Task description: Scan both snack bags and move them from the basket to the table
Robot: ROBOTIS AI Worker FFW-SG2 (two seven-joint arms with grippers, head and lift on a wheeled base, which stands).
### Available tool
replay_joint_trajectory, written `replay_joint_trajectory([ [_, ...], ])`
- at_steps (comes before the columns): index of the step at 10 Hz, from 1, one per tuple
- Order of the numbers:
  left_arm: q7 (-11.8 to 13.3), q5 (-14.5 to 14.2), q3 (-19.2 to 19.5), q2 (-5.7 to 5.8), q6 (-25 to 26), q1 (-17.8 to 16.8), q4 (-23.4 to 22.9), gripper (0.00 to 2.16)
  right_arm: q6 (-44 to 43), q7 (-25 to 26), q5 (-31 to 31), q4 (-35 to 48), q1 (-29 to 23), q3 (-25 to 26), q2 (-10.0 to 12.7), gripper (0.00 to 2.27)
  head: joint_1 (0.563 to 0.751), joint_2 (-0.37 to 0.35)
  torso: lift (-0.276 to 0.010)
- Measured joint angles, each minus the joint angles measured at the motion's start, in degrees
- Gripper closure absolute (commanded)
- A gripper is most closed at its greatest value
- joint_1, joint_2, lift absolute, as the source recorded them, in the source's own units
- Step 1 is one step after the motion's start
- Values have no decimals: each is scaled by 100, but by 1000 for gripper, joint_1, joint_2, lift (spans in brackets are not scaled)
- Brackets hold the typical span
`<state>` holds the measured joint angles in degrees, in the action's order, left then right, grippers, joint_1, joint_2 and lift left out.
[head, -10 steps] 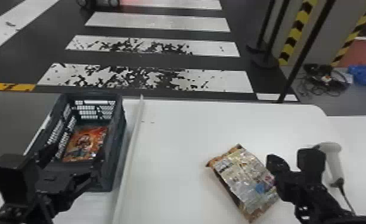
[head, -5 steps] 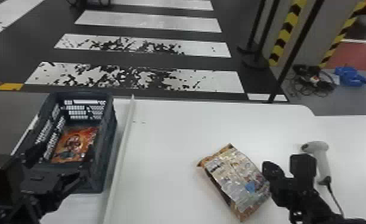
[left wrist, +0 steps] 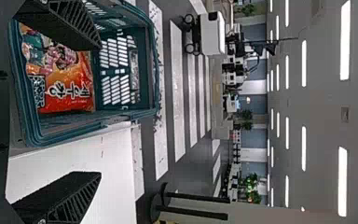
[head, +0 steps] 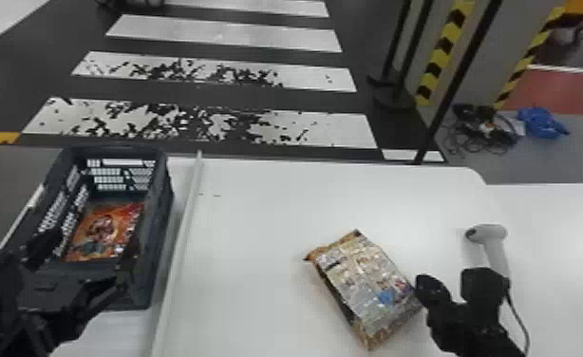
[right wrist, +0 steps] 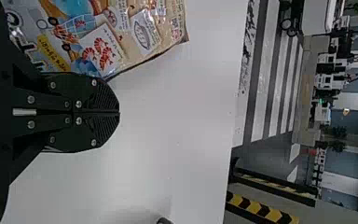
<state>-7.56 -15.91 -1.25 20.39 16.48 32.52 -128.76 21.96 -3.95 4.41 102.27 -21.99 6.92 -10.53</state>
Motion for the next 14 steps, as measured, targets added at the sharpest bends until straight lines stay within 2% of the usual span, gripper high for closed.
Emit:
replay_joint_trajectory([
  [6, 0, -13, -33, -8, -32, 0, 0, 26, -130, 226, 239, 836, -786, -294, 64, 2246, 695, -76, -98],
  [10, 0, -35, -16, 19, -53, -1, -16, 26, -323, 318, 246, 940, -861, -334, 82, 2246, 695, -67, -98],
  [14, 0, -35, -16, 25, -35, 0, -7, 26, -188, 232, 385, 1980, -1137, -424, 44, 2246, 695, -35, -98],
])
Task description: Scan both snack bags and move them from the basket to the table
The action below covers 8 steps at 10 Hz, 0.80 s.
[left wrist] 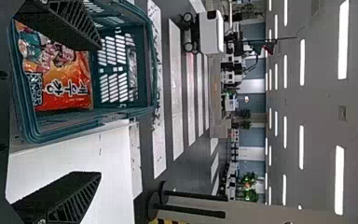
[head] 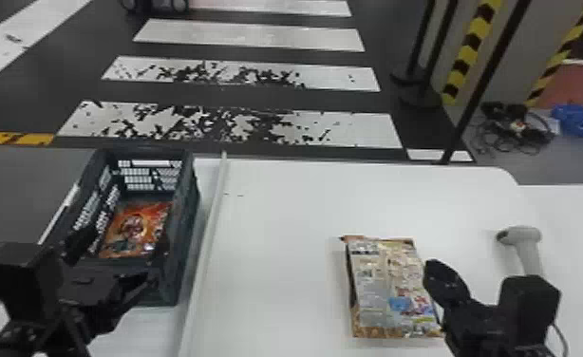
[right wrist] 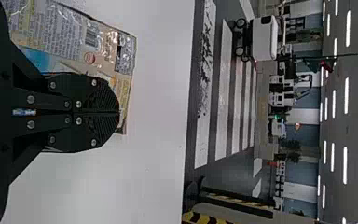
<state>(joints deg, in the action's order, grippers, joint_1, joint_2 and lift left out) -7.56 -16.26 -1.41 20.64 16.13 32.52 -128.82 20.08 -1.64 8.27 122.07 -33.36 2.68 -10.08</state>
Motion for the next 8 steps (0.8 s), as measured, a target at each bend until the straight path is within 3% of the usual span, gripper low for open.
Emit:
replay_joint_trajectory([
  [5, 0, -16, -8, -14, -39, 2, 86, 26, 341, -226, 234, 317, -8, -564, 25, 2165, 695, 71, -98],
  [7, 0, -34, -8, -16, -106, 0, 171, 26, 477, -268, 382, 384, 28, -553, 32, 1295, 695, 89, -98],
  [8, 0, -35, -7, -10, -117, 0, 181, 26, 546, -268, 386, 437, 67, -477, 29, 97, 695, 82, -98],
])
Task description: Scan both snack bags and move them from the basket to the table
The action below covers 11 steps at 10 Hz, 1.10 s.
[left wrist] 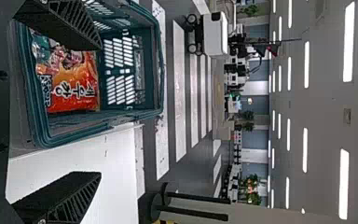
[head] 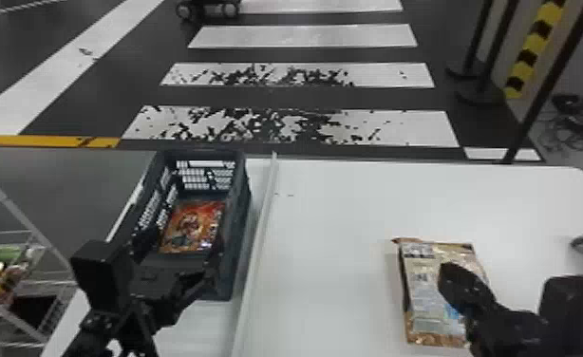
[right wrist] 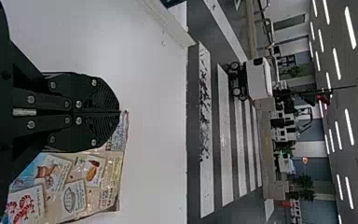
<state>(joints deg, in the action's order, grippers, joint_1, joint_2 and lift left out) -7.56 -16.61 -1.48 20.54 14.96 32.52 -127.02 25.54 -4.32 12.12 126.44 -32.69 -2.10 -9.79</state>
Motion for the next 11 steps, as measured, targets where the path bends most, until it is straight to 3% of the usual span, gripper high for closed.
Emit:
replay_joint_trajectory([
  [1, 0, -3, 9, 12, 1, 0, 0, 26, 156, -17, 0, 64, 63, 125, -5, -1, 695, 76, -98],
  [4, 0, -81, 41, 28, 12, -17, 28, 26, 537, -32, -37, -46, 390, 483, -40, 49, 695, 26, -98],
  [11, 23, -104, 52, 71, 65, 1, 48, 26, 168, -193, -107, -2055, 1611, 1190, -376, 63, 695, -127, -98],
])
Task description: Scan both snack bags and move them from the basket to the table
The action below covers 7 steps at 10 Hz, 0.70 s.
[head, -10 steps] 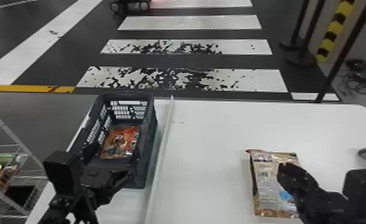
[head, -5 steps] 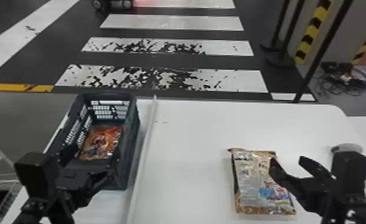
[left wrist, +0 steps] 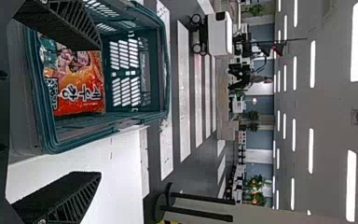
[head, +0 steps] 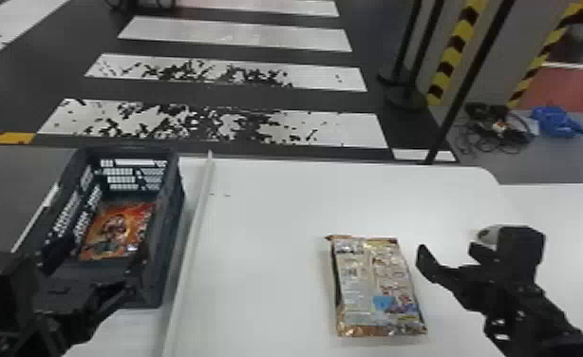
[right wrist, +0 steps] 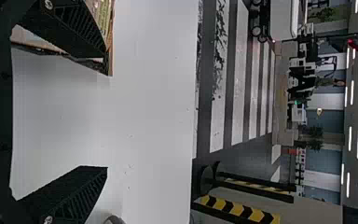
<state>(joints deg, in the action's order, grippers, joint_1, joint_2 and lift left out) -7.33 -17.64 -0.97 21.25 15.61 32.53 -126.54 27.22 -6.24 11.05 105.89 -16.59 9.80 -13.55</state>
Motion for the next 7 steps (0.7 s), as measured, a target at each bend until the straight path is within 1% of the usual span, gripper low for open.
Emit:
replay_joint_trajectory([
  [1, 3, -2, 0, 1, 0, 11, -21, 26, -93, 0, -6, -258, 143, 88, -40, 63, 695, -137, -98],
  [3, 5, -2, 0, 16, 4, 43, -90, 26, -213, 0, -44, -689, 379, 325, -107, 63, 695, -188, -98],
  [4, 12, -19, -11, 46, 12, 42, -105, 26, -256, 0, -71, -821, 429, 500, -131, 70, 695, -220, -98],
  [5, 12, -49, -23, 66, 19, 28, -106, 26, -284, 0, -89, -933, 484, 673, -140, 73, 695, -236, -98],
  [7, 12, -73, -26, 82, 34, 19, -100, 26, -302, -13, -120, -1282, 688, 844, -227, 73, 695, -277, -98],
])
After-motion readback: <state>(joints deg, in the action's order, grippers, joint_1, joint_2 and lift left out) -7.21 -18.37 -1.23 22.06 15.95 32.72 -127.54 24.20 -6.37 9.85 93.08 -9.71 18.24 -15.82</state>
